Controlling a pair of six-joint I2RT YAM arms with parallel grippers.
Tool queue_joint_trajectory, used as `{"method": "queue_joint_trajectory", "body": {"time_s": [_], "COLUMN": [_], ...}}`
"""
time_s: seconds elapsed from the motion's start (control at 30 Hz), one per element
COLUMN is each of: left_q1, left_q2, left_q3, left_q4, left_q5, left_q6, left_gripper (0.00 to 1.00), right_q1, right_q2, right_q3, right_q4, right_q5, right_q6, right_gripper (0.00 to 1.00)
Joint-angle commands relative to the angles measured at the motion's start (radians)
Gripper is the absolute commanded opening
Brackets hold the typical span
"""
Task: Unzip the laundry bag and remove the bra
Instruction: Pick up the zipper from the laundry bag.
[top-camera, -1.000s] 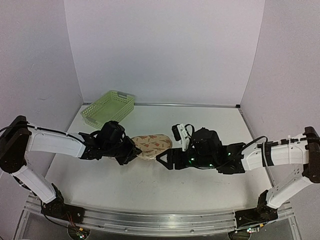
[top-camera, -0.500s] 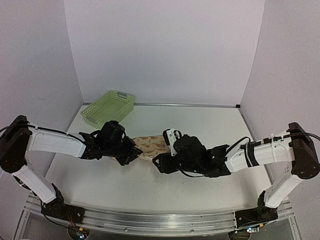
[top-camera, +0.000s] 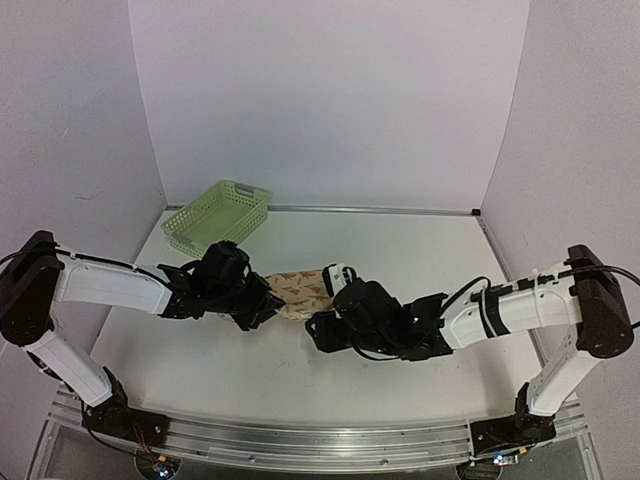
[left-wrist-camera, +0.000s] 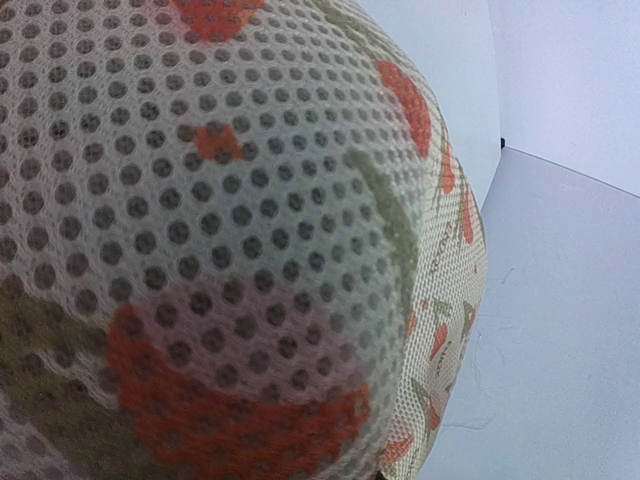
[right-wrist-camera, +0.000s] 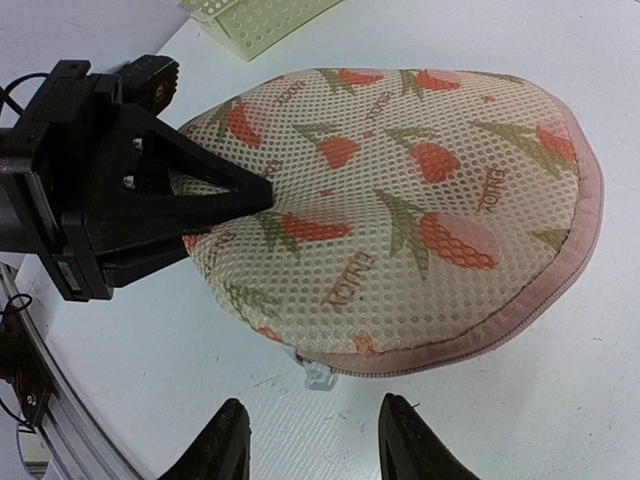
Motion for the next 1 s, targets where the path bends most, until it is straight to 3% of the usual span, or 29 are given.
{"method": "queue_joint_trajectory", "body": {"time_s": [0.0,0.27,0.63,0.97], "left_q1": [0.006,0.006,0.006,0.007], "left_q2": [-0.022,-0.025,-0.03,-0.028], "left_q3": [0.033,0.033,0.028,0.03], "left_q4": [0.054,0.053,0.053,0.054], "left_q5": [0.009,0.012,0.008,0.012], "left_q6": [-0.014,-0.011,-0.013,-0.011], "left_gripper": [0.0,0.0,0.0,0.0], "right_q1": [0.007,0.007,0.007,0.007], "right_q2": [0.027,0.064,0.106,0.112], "right_q3": [0.062,0.103,0.138,0.155], "right_q4": [0.006,-0.005,-0.034,-0.044], "right_q5": [0.051,0.093,0.098,0.112], "right_q6": [0.015,0.022,0.046,0.049], "right_gripper": [0.43,0.3,0.2,0.0]}}
